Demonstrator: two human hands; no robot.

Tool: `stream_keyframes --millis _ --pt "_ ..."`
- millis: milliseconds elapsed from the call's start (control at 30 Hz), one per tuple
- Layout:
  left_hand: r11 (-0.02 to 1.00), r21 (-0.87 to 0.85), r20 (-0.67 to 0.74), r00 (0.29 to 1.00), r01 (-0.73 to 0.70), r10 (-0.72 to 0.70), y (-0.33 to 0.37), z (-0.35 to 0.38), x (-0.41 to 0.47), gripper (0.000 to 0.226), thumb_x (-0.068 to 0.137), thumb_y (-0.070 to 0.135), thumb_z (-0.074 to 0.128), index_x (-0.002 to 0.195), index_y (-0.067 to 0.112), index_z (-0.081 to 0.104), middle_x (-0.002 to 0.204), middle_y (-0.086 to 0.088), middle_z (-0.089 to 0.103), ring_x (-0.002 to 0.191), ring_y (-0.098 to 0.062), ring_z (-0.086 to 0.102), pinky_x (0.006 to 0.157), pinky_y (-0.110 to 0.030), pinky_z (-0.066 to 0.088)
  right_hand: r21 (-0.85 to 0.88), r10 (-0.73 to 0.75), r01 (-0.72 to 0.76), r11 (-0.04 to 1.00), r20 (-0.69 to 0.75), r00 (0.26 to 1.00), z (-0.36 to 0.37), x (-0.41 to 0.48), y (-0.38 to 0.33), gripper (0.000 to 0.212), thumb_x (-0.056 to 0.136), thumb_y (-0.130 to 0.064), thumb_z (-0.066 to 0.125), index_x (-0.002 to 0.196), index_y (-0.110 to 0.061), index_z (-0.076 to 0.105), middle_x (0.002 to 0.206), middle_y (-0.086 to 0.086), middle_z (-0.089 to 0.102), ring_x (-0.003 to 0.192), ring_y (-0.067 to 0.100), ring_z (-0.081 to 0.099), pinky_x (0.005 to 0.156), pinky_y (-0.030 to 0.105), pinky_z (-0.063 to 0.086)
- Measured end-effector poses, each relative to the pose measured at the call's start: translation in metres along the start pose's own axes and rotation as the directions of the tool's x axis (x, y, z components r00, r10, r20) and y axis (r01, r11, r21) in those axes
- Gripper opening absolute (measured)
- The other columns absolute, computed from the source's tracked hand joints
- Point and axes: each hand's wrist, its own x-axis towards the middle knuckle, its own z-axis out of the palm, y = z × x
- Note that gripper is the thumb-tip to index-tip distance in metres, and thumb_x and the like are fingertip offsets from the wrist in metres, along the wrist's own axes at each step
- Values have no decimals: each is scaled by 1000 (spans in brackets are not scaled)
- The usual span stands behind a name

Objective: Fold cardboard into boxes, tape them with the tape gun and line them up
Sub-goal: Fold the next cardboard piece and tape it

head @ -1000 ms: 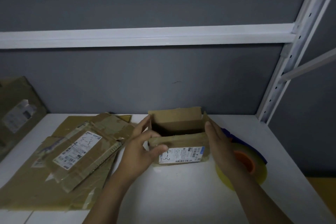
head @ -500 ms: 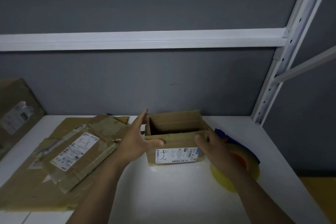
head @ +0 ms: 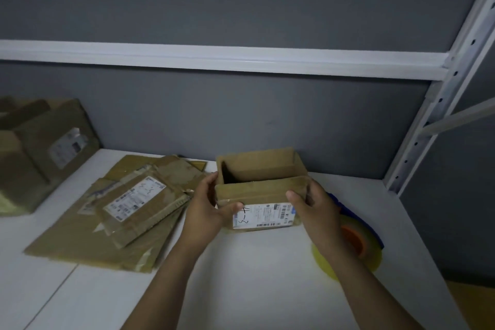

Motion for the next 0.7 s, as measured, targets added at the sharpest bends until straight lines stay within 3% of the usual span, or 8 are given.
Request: stream_keyframes --millis 167,300,400,467,567,633,700 --pt "1000 -18 -62 998 6 -8 12 -41 -24 81 65 16 88 132 35 46 127 6 61 115 -11 59 95 -35 52 15 -82 82 997 37 996 19 -8 -23 17 90 -32 62 103 -20 60 89 -6 71 73 7 70 58 26 58" --pt "998 -67 -86 996 -2 -4 19 -90 -50 77 71 4 82 135 28 46 123 6 61 97 1 65 74 -19 56 25 -131 129 991 81 988 56 -29 -45 15 90 -33 61 99 -20 59 86 -6 71 71 6 70 61 28 59" --pt "997 -81 -102 995 1 -10 16 -143 -66 76 73 6 81 134 32 45 127 4 59 102 -6 64 80 -25 58 86 -180 172 981 95 979 97 -51 -65 8 89 -26 63 96 -22 62 84 -7 72 74 6 69 61 23 56" --pt "999 -52 -110 994 -10 4 12 -183 -79 75 75 10 81 132 38 42 128 9 56 109 -5 59 84 -21 55 121 -194 181 976 107 975 128 -67 -80 10 89 -24 64 98 -24 65 85 -11 73 77 5 69 64 22 53" --pt "1000 6 -128 992 -23 23 2 -248 -99 87 73 17 82 145 30 34 129 19 54 121 -6 54 99 -31 50 137 -195 175 975 147 970 183 -95 -100 12 88 -26 64 100 -27 65 88 -10 73 80 8 70 71 31 57" --pt "1000 30 -155 988 -5 10 -9 -296 -110 93 74 15 82 150 25 29 126 22 54 121 -5 54 101 -32 49 137 -184 161 977 176 967 224 -117 -112 11 87 -28 65 97 -25 64 88 -8 73 79 10 70 71 34 59" --pt "998 50 -180 984 23 -14 -18 -340 -119 87 75 15 82 148 23 35 129 14 58 120 -4 56 99 -27 49 177 -181 146 973 203 962 264 -140 -125 7 88 -24 65 96 -23 64 85 -9 72 75 4 69 64 23 57"
